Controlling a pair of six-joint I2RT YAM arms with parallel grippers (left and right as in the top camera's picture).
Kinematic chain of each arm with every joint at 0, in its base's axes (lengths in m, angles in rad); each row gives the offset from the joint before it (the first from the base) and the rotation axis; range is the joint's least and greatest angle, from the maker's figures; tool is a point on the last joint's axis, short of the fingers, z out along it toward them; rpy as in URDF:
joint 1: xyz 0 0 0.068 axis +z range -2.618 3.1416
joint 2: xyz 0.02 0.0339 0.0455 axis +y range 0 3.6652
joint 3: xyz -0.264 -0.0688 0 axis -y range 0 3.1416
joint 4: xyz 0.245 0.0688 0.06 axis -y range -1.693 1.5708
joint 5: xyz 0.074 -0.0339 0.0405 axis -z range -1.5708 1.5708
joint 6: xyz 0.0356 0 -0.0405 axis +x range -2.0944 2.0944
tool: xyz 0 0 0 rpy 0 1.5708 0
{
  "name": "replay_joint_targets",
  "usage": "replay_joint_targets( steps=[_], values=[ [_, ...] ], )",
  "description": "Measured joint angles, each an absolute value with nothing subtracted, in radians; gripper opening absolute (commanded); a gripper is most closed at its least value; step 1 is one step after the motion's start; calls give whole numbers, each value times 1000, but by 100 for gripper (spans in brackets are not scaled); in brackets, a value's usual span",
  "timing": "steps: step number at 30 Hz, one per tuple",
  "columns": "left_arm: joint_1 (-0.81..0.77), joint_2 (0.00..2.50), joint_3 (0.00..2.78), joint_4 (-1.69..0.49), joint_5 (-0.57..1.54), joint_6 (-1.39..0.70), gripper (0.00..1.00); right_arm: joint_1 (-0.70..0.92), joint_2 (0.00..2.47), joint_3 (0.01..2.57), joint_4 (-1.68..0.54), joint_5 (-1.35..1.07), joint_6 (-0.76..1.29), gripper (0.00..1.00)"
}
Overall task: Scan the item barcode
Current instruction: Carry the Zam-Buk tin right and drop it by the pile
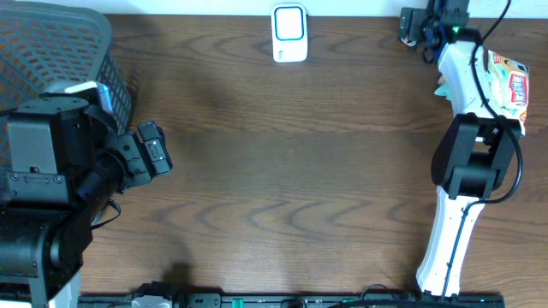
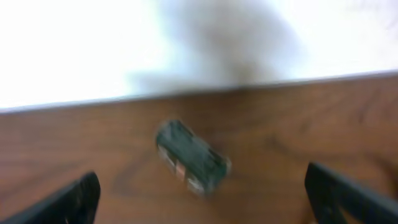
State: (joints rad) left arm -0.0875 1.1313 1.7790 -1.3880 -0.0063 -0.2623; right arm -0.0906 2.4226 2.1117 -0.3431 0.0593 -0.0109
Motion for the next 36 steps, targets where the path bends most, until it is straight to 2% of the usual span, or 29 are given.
replay_joint_targets(
  steps=[2,5,7,10,13,17,18,19,22,29,36],
  values=[
    [-88,1131,1779,-1388,-6,-262,98,-98,2423,2052,-214,48,-29,89],
    [-88,1131,1779,-1388,-6,-262,98,-114,2423,1983,-83,-8,-51,98],
    [-88,1131,1779,-1388,-6,-262,98,-128,2423,1934,-26,-100,-87,95],
    [-88,1131,1779,-1388,-6,-262,98,-137,2427,1896,-6,-174,-140,84],
    [-88,1131,1779,-1388,-6,-262,98,-138,2449,1889,-3,-219,-186,59],
    [-88,1131,1779,-1388,-6,-262,98,-138,2473,1889,4,-234,-207,59],
    [-88,1131,1779,-1388,-6,-262,98,-139,2473,1889,4,-237,-208,52],
    [-88,1131,1779,-1388,-6,-262,98,-139,2473,1889,6,-239,-208,36],
    [-88,1131,1779,-1388,-6,-262,98,-139,2473,1890,12,-241,-187,16],
    [-88,1131,1779,-1388,-6,-262,98,-158,2464,1892,-26,-328,-79,2],
    [-88,1131,1779,-1388,-6,-262,98,-160,2415,1887,-187,-373,-54,1]
  ],
)
